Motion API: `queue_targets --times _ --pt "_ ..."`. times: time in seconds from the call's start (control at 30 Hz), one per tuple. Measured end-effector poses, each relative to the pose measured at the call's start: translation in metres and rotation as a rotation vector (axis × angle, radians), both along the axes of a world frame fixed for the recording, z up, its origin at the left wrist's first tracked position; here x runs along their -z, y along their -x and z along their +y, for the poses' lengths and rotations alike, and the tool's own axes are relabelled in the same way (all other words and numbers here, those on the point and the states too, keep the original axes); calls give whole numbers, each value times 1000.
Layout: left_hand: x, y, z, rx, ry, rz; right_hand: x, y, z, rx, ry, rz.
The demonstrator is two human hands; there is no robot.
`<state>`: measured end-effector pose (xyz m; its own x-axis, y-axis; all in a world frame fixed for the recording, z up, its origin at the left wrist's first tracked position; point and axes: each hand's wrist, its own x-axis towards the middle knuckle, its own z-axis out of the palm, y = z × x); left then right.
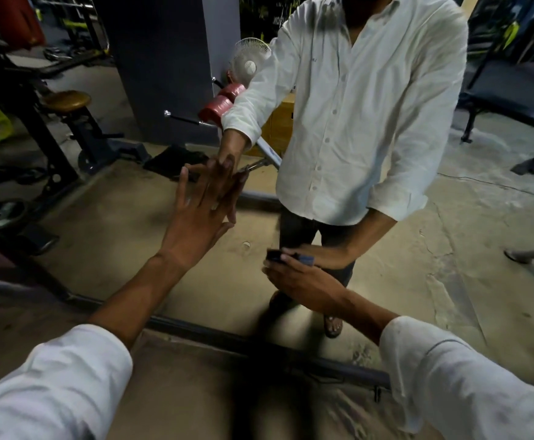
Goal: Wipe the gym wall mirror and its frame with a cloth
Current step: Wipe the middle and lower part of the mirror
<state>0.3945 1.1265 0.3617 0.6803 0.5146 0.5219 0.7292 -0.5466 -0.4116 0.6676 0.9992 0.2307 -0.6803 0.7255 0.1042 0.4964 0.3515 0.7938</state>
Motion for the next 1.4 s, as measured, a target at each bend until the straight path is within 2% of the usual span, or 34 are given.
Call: queue_targets --times 0.07,0.17,0.33,0.43,0.5,0.57,0.67,0.7,0.8,0.9,0.97,1.03,1.1,1.17,1.2,1.27,1.33,1.4 --pt "-3 1 -2 0 3 -9 9 -12 -7 -11 74 -129" --pt "-3 2 -4 3 0 -8 -4 -27 -16 -73 64 -97" --pt "-6 0 -10 -5 25 0 -95 -19 12 -149 -142 410" --pt "-11 7 -11 13 3 30 -124 -2 29 -197 -333 408" --pt "-16 16 -7 51 -27 29 -117 11 32 -192 -373 476" --pt "-17 22 -2 89 -31 2 -93 18 33 -185 -286 426" --pt "-17 24 -4 78 -10 -92 -36 13 36 -170 -124 114" --pt "-15 24 -6 69 10 -115 -18 9 38 -164 -78 70" --pt "-9 27 -9 66 59 -129 2 7 37 -100 67 63" --pt "-10 31 -4 66 76 -117 -18 7 36 -225 155 114" --pt "-10 35 3 68 48 -87 -63 16 41 -264 46 251" --pt "-10 38 9 80 15 -76 -108 31 53 -226 19 587" --pt "-9 42 11 116 -31 -41 -146 50 67 -189 -208 729" --pt "-11 52 15 112 -62 -28 -153 65 82 -299 -433 692" --pt "-14 59 19 99 -72 -48 -150 72 89 -311 -422 713" --pt "-21 82 32 54 -62 -98 -133 89 94 -289 -381 680" --pt "-26 107 52 32 -61 -81 -107 102 95 -281 -328 546" --pt "-26 128 72 78 -76 -16 -73 113 94 -225 -112 369"
